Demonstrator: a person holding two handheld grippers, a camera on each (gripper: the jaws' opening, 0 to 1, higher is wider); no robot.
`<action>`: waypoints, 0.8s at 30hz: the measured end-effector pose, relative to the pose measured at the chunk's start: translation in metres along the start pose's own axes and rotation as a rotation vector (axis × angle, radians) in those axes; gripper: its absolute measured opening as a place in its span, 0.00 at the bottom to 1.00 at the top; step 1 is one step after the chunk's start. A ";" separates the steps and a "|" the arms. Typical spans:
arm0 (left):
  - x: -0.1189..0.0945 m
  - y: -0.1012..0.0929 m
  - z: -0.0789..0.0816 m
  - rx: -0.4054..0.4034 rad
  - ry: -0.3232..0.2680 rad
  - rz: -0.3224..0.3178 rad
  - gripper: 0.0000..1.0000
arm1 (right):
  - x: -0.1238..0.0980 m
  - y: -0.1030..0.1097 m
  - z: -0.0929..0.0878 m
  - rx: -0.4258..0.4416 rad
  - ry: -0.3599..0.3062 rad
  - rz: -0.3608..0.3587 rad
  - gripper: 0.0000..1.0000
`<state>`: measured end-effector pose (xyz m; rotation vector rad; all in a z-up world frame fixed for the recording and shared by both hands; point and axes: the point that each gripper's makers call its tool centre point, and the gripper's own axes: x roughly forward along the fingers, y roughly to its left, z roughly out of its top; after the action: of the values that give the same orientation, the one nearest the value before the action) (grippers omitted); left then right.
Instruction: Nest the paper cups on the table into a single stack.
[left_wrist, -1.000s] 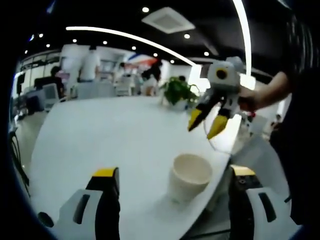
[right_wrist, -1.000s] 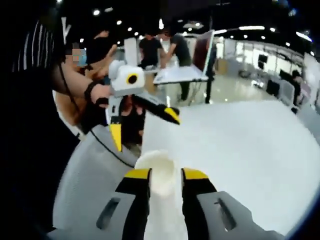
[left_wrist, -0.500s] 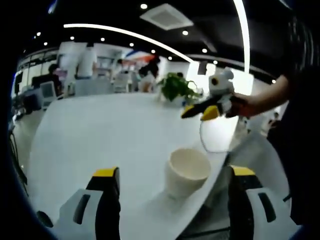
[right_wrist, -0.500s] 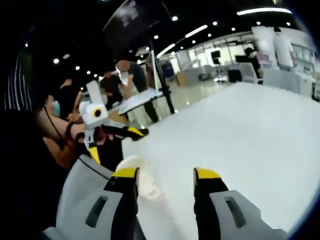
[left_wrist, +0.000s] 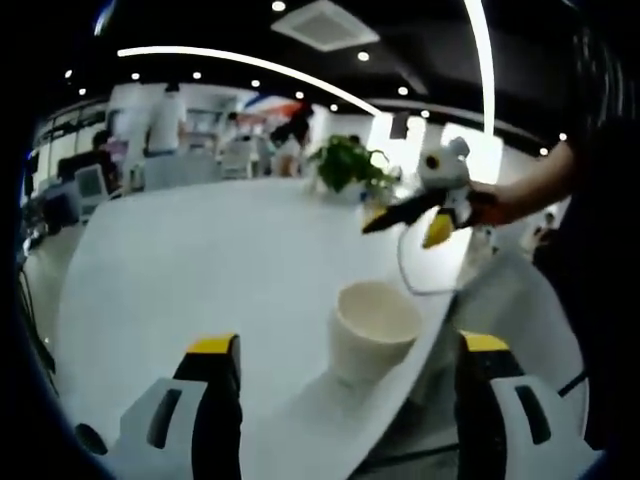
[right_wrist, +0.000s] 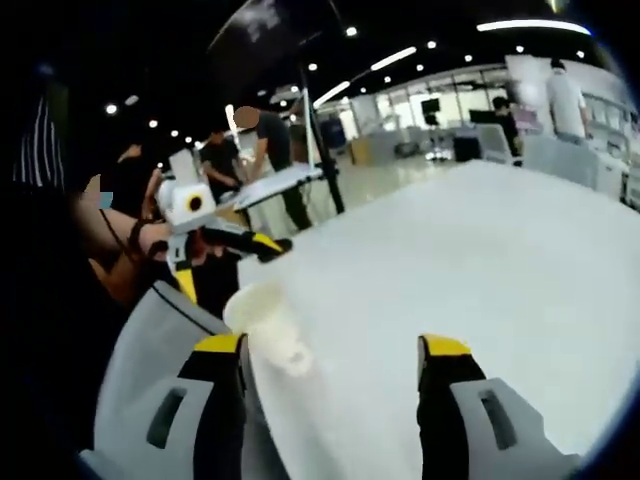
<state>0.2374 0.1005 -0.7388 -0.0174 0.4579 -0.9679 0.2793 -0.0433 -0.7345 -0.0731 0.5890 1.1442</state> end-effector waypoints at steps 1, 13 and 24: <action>0.000 0.000 0.000 0.000 0.002 0.000 0.86 | 0.000 -0.002 -0.002 -0.009 0.011 -0.014 0.75; -0.001 0.004 -0.004 0.022 0.018 0.002 0.84 | -0.003 -0.016 -0.004 0.035 -0.027 -0.099 1.00; 0.006 0.002 -0.013 0.016 0.048 -0.038 0.80 | 0.008 -0.001 -0.021 -0.005 0.028 -0.065 0.97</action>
<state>0.2362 0.0995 -0.7535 0.0119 0.4957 -1.0113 0.2736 -0.0444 -0.7563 -0.1117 0.6043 1.0831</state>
